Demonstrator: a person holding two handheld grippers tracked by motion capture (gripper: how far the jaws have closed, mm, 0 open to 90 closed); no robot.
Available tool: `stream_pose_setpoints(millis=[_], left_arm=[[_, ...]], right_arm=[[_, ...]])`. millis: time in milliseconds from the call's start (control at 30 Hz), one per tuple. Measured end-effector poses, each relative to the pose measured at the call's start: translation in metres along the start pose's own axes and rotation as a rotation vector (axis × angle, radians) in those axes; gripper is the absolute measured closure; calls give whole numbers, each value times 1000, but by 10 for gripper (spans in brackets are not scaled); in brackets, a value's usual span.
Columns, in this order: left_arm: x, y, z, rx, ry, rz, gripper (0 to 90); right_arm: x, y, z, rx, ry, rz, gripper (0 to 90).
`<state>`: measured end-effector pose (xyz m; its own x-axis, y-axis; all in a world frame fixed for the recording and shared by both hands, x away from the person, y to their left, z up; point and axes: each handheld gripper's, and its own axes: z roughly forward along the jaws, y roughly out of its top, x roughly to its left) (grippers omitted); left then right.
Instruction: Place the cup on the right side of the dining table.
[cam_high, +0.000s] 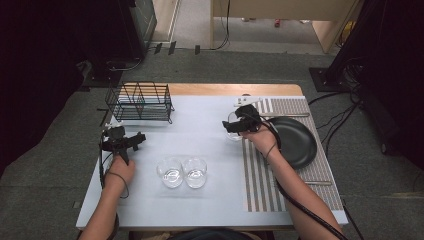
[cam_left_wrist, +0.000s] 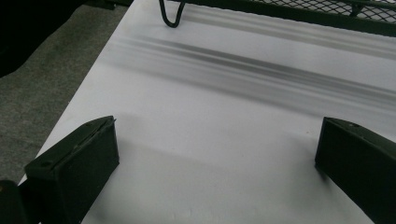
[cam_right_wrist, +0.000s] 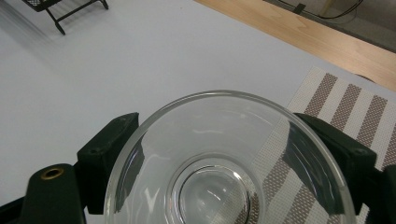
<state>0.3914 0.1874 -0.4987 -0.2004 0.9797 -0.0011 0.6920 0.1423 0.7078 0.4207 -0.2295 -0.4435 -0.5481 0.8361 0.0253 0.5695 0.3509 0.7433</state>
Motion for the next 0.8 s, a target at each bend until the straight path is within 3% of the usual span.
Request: stream_pose_setpoints(millis=[800], left_arm=[[0, 0, 0, 0, 1, 1, 0]], right_arm=[[-24, -4, -1, -29, -37, 39, 186]])
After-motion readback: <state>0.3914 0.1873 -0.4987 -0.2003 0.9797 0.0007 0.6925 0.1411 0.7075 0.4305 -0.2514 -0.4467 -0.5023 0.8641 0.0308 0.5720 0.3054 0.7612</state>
